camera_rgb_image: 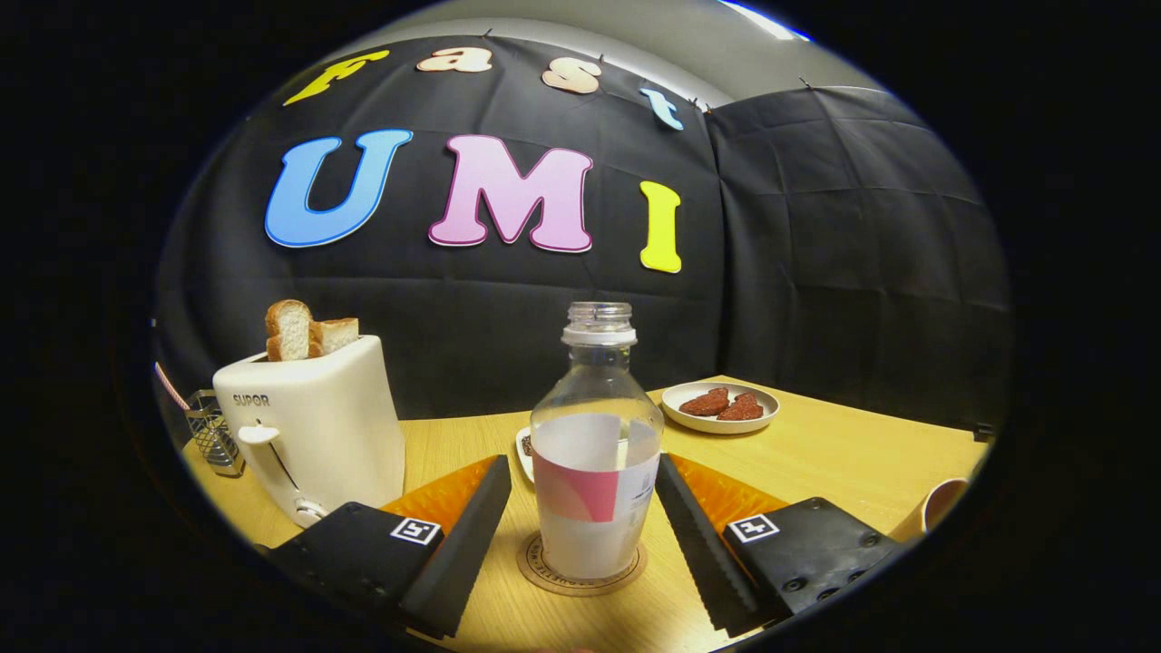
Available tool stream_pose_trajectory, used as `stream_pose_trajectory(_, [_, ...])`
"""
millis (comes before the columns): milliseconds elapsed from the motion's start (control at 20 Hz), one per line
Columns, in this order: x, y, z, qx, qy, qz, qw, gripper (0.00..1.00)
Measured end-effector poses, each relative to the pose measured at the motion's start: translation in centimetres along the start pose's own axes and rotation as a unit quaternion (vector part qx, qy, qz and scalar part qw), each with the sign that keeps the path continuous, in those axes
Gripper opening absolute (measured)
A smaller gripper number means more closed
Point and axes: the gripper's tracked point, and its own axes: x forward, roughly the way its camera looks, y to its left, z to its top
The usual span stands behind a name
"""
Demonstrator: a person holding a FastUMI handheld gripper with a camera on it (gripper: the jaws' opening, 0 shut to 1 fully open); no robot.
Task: Take the bottle from table, then pour the juice into the cup, finally place the bottle on the coaster
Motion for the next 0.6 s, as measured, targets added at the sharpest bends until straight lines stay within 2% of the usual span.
stream_pose_trajectory(350, [-4.7, -1.0, 2.2, -0.02, -0.003, 0.026, 0.999, 0.98])
stream_pose_trajectory(600, [-8.4, -0.4, 5.4, -0.019, -0.009, 0.054, 0.998, 0.98])
